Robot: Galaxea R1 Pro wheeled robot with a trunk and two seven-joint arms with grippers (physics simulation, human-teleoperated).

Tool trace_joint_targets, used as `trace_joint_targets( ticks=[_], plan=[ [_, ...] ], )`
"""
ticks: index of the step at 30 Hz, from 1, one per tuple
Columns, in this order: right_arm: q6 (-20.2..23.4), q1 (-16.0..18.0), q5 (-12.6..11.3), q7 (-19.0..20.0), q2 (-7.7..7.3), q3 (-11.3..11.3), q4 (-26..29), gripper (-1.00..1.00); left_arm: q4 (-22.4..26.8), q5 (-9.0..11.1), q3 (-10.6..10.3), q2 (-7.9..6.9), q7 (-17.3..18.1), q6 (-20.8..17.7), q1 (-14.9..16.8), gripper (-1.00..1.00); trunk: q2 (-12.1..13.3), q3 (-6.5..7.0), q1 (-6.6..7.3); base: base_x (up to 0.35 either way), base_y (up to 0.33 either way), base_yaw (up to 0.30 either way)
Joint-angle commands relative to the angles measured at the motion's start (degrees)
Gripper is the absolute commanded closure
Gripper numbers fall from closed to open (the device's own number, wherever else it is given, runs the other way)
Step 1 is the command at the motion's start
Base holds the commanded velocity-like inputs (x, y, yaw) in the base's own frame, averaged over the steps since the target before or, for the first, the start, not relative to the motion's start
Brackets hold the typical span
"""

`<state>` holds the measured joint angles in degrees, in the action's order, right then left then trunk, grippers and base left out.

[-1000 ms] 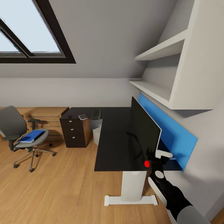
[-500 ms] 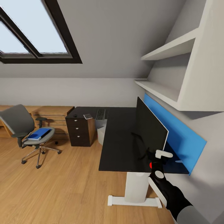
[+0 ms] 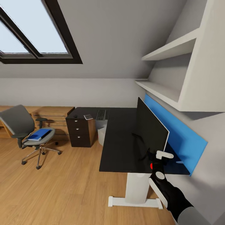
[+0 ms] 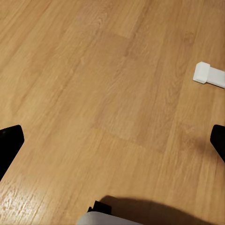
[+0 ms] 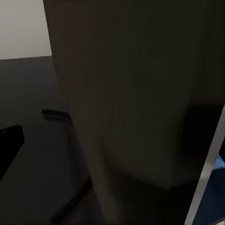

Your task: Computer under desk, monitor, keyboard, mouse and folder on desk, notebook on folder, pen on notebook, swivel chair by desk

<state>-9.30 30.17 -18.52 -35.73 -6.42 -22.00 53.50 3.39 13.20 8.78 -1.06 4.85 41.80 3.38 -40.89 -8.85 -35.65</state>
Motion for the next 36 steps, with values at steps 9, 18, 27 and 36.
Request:
trace_joint_targets(
  ticks=[9, 18, 27, 36],
  plan=[
    [-0.4, 0.1, -0.6, -0.4, -0.09, -0.3, 0.0, -1.0, -0.1, 0.2, 0.3, 0.0, 0.5, 0.1, 0.0, -1.0, -0.1, -0.09, -0.01, 0.0, 0.0, 0.128],
    [-0.4, 0.1, -0.6, -0.4, -0.15, -0.2, 0.0, -1.0, -0.1, 0.2, 0.4, -0.01, 0.5, 0.1, 0.0, -1.0, -0.1, -0.09, -0.01, 0.0, 0.0, 0.083],
    [-0.4, 0.1, -0.6, -0.4, -0.14, -0.2, 0.0, -1.0, -0.1, 0.2, 0.4, -0.03, 0.5, 0.1, 0.0, -1.0, -0.1, -0.09, -0.01, 0.0, 0.0, 0.005],
    [-0.4, 0.1, -0.6, -0.5, -0.12, -0.2, 0.0, -1.0, -0.1, 0.2, 0.4, -0.01, 0.5, 0.1, 0.0, -1.0, -0.1, -0.09, -0.01, 0.0, 0.0, 0.0]
  ],
)
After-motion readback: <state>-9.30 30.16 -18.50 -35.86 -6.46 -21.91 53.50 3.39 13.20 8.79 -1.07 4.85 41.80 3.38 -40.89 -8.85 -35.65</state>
